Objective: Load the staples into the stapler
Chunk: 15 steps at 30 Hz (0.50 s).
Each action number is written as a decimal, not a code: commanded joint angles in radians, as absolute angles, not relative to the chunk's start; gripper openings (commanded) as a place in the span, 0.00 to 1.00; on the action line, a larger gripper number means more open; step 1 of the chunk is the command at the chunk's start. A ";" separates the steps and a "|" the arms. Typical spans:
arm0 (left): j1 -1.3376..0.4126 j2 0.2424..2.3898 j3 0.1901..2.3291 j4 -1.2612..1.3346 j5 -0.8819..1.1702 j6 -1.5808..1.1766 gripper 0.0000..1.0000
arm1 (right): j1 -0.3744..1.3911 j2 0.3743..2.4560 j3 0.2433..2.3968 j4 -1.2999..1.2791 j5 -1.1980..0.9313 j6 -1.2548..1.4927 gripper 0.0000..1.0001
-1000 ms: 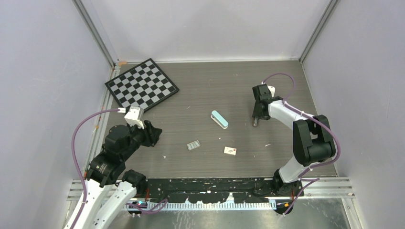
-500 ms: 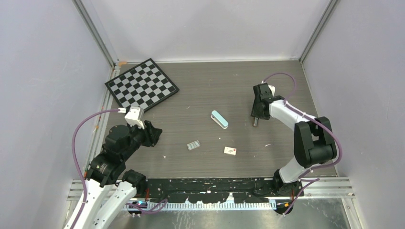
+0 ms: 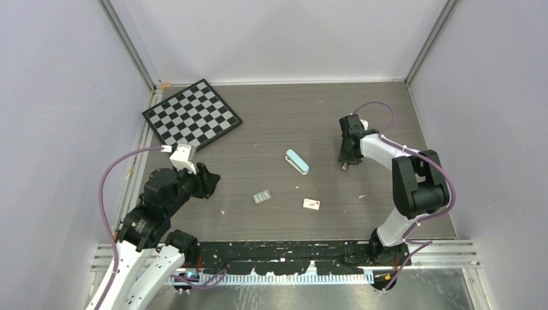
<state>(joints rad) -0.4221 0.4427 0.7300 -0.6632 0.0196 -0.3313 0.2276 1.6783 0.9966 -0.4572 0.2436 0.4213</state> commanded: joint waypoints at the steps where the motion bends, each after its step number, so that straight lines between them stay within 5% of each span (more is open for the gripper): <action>1: -0.419 0.456 0.726 -0.629 0.027 -0.318 0.44 | 0.222 1.691 1.023 -0.420 0.270 0.421 0.28; 15: -0.418 0.596 0.742 -0.634 0.049 -0.393 0.51 | 0.233 1.528 0.987 -0.476 0.229 0.407 0.15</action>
